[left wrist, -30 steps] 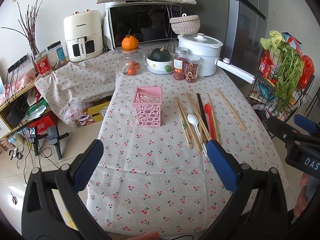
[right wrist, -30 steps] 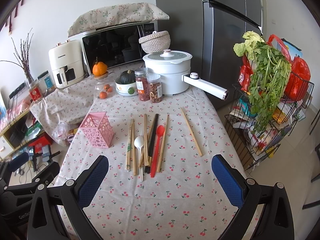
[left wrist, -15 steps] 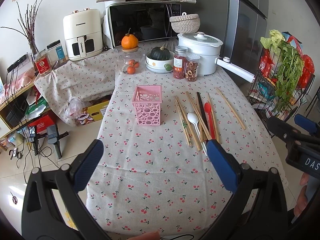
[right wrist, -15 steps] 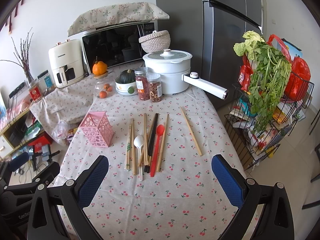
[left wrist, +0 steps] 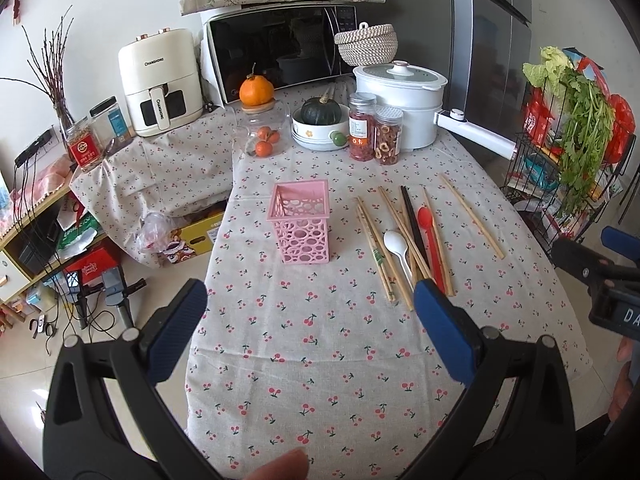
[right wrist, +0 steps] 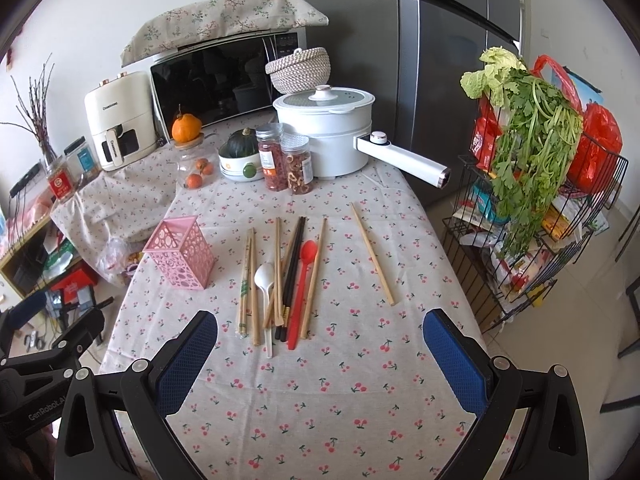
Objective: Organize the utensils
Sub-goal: 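Lower the left tool onto the chopstick pile and grasp a wooden chopstick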
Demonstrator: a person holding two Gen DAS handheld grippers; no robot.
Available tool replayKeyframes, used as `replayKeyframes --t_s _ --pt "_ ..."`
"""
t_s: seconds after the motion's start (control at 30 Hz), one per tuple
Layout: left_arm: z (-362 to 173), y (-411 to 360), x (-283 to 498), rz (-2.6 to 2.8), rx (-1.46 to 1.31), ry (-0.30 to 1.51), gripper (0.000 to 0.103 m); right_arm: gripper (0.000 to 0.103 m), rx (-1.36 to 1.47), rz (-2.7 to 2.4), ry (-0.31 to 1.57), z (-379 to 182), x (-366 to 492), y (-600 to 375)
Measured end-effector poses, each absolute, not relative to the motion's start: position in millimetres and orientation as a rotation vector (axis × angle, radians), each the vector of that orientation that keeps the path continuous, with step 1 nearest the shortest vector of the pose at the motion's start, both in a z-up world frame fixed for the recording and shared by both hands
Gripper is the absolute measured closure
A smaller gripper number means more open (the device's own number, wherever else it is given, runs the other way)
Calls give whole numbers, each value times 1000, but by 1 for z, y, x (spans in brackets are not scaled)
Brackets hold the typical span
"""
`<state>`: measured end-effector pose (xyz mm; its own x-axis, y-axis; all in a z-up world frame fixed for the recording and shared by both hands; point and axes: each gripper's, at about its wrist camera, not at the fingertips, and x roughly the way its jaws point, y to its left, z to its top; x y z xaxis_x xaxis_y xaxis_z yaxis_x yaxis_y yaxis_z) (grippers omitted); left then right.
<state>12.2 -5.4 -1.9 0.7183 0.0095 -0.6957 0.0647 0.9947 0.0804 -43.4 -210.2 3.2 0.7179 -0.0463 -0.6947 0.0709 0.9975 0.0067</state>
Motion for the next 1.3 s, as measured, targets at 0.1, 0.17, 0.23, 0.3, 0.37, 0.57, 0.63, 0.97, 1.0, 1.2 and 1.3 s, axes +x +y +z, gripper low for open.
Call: replayKeyframes --t_s 0.1,0.17,0.23,0.3,0.37,0.57,0.63,0.97,1.0,1.2,1.3 --pt "2 -6 28 -82 77 817 1 0 61 -61 812 6 -30 -222" --pt "5 -10 39 -105 77 835 1 0 97 -53 835 10 -20 -232" --pt "9 -16 50 -146 52 854 1 0 122 -56 859 13 -7 -243" --pt "11 -24 65 -190 16 886 1 0 124 -77 874 15 9 -253" --pt "10 -35 81 -242 -11 908 1 0 116 -101 886 15 25 -262" --pt "-18 -79 141 -262 13 981 16 0 180 -101 986 -22 61 -292" --pt "-36 -93 164 -260 23 1025 26 0 195 -98 1005 -33 70 -301" --pt "-119 -130 255 -195 -2 1189 70 1 173 -113 1078 -67 95 -319" --pt "-123 -130 260 -183 -9 1193 71 1 162 -110 1078 -67 95 -319" --pt "-142 -133 281 -141 -26 1227 76 1 122 -95 1077 -71 96 -322" --pt "-150 -132 284 -122 -38 1252 81 1 120 -90 1084 -73 97 -323"
